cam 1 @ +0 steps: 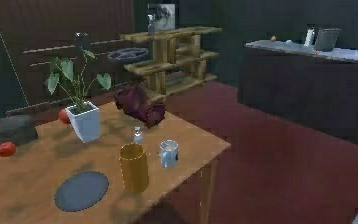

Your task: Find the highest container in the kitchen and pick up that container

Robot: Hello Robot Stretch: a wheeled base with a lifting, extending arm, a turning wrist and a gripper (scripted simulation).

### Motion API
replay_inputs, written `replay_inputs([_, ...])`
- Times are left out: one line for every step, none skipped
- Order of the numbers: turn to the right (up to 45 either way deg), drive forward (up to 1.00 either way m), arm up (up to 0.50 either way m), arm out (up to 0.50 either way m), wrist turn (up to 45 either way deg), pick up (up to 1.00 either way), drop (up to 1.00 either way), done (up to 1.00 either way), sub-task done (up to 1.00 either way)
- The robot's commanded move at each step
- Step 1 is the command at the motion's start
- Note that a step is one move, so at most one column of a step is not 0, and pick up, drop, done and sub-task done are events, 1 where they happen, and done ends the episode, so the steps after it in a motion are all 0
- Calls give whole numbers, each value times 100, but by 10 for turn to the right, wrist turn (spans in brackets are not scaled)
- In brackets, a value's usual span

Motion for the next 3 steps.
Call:
replay_inputs([-450, 0, 0, 0, 0, 0, 0, 0, 0])
replay_inputs([-450, 0, 0, 0, 0, 0, 0, 0, 0])
replay_inputs([-450, 0, 0, 0, 0, 0, 0, 0, 0])
